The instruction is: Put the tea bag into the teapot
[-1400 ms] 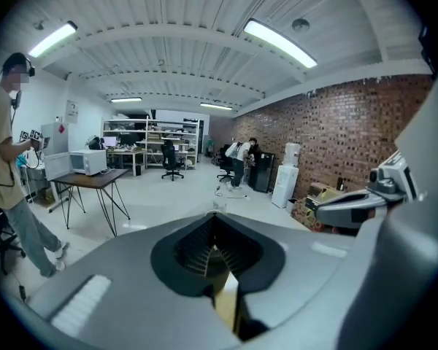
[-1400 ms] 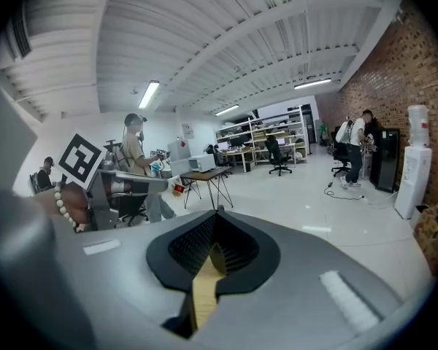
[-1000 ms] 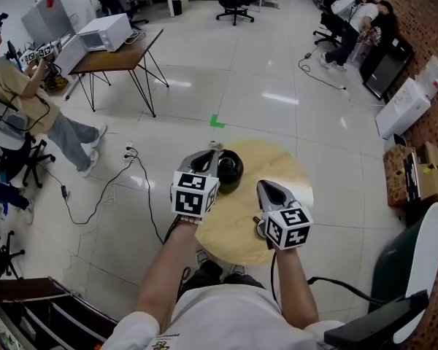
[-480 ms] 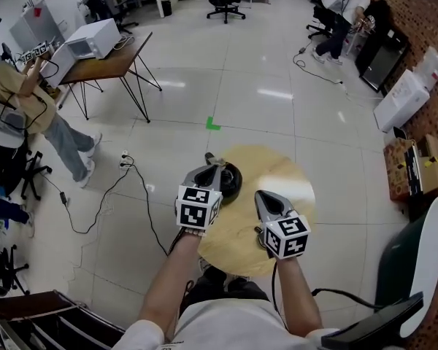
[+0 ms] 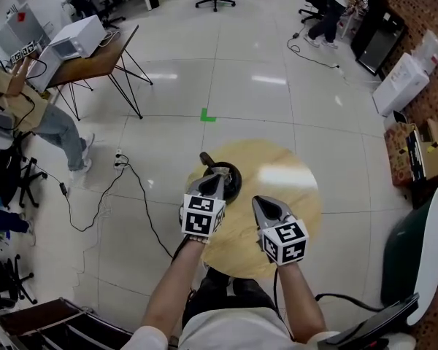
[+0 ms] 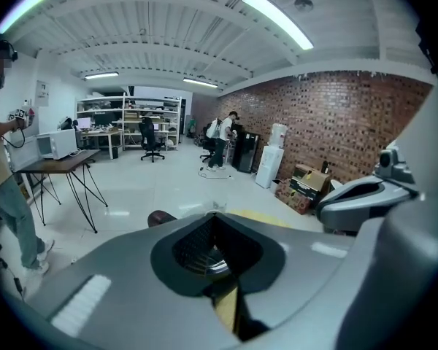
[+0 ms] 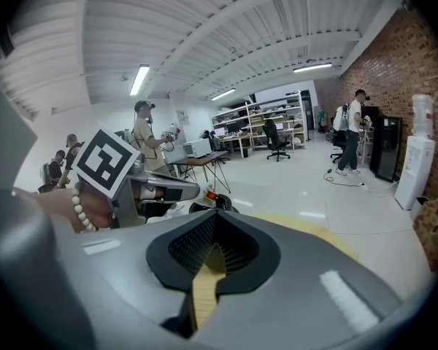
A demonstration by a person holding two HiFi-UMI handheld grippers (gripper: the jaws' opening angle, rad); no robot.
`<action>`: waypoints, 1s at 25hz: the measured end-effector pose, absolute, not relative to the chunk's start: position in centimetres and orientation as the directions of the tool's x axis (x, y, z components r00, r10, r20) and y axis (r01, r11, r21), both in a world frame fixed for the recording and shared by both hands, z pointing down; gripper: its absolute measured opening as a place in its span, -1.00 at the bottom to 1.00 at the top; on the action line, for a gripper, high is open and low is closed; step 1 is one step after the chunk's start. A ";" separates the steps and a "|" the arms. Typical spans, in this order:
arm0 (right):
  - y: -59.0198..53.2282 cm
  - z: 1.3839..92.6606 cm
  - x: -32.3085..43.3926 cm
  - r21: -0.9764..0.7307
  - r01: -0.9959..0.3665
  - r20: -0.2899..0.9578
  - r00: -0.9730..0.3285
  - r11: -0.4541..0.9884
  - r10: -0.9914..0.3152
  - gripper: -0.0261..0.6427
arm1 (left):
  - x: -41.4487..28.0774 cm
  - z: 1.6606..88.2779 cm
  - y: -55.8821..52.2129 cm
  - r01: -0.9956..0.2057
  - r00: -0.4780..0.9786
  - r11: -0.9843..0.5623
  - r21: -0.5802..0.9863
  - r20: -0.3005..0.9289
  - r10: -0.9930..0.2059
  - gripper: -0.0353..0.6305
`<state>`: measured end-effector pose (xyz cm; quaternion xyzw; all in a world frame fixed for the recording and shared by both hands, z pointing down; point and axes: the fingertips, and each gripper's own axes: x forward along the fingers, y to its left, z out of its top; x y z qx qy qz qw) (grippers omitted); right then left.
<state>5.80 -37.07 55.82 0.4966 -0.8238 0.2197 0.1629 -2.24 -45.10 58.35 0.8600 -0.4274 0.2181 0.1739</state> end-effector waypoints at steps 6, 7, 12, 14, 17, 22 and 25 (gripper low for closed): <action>-37.1 56.5 6.1 -0.215 -0.896 0.493 -0.443 0.388 -0.749 -0.92 | -1.8 59.8 -45.0 -0.805 0.543 -0.581 0.121 0.544 -0.640 -0.86; -37.1 56.6 6.2 -0.216 -0.897 0.494 -0.441 0.385 -0.749 -0.92 | -1.8 60.0 -45.0 -0.805 0.541 -0.580 0.120 0.547 -0.638 -0.86; -37.0 56.8 6.3 -0.219 -0.900 0.494 -0.435 0.377 -0.753 -0.92 | -1.7 61.0 -45.1 -0.802 0.544 -0.583 0.130 0.560 -0.625 -0.83; -36.9 56.7 6.3 -0.219 -0.900 0.493 -0.436 0.378 -0.753 -0.92 | -1.6 60.9 -45.2 -0.802 0.549 -0.582 0.137 0.555 -0.625 -0.80; -36.6 56.5 6.3 -0.220 -0.899 0.491 -0.438 0.379 -0.753 -0.92 | -1.6 60.5 -45.1 -0.803 0.554 -0.578 0.143 0.539 -0.635 -0.68; -36.4 56.1 6.7 -0.218 -0.898 0.484 -0.440 0.382 -0.757 -0.92 | -2.0 59.0 -44.7 -0.812 0.551 -0.565 0.146 0.512 -0.659 -0.66; -36.2 55.3 7.0 -0.215 -0.896 0.475 -0.444 0.389 -0.760 -0.92 | -2.6 57.4 -43.7 -0.822 0.550 -0.545 0.166 0.484 -0.681 -0.68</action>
